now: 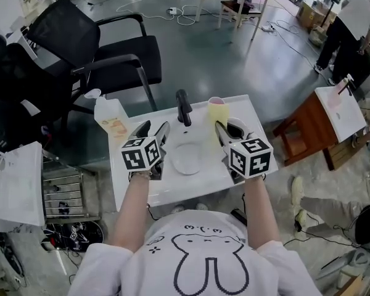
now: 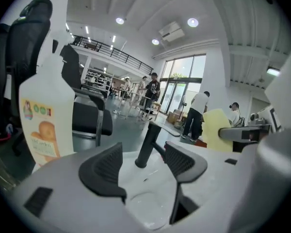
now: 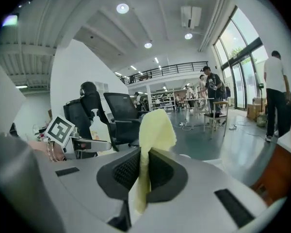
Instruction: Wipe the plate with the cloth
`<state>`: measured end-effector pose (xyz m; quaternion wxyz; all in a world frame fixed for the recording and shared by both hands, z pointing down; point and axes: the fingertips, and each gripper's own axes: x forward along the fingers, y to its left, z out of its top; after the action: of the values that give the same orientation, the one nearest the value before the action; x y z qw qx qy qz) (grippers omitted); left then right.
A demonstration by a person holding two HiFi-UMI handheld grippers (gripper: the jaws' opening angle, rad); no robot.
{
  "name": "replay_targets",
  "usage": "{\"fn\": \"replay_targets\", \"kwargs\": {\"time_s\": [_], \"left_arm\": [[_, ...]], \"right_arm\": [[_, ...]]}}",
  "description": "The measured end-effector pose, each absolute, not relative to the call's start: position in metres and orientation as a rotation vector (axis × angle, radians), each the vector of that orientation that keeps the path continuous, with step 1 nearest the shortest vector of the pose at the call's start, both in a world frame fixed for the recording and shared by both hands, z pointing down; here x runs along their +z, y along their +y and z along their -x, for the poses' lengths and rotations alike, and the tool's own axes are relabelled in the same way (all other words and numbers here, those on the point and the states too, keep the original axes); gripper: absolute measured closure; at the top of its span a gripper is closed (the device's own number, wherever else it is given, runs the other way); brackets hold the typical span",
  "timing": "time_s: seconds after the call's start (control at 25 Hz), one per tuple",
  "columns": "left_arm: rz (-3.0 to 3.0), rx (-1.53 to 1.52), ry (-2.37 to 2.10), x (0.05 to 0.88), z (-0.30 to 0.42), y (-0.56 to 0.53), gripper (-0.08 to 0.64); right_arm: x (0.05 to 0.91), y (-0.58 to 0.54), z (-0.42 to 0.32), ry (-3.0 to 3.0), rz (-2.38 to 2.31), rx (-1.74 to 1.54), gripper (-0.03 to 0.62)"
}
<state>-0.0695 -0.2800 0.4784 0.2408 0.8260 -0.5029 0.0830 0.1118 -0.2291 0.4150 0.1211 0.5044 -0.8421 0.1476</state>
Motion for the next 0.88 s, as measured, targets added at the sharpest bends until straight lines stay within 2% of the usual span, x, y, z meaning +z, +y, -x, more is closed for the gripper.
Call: {"fn": "replay_targets", "kwargs": {"time_s": [0.4, 0.72, 0.88], "left_arm": [[-2.61, 0.035, -1.567, 0.362, 0.079, -0.277, 0.287], [-2.825, -0.046, -1.624, 0.305, 0.076, -0.26, 0.29], [-2.936, -0.085, -1.684, 0.276, 0.075, -0.246, 0.338]], "right_arm": [[0.343, -0.231, -0.111, -2.541, -1.604, 0.062, 0.555], [0.293, -0.221, -0.116, -2.575, -1.67, -0.162, 0.555], [0.27, -0.212, -0.112, -2.593, -1.688, -0.317, 0.555]]}}
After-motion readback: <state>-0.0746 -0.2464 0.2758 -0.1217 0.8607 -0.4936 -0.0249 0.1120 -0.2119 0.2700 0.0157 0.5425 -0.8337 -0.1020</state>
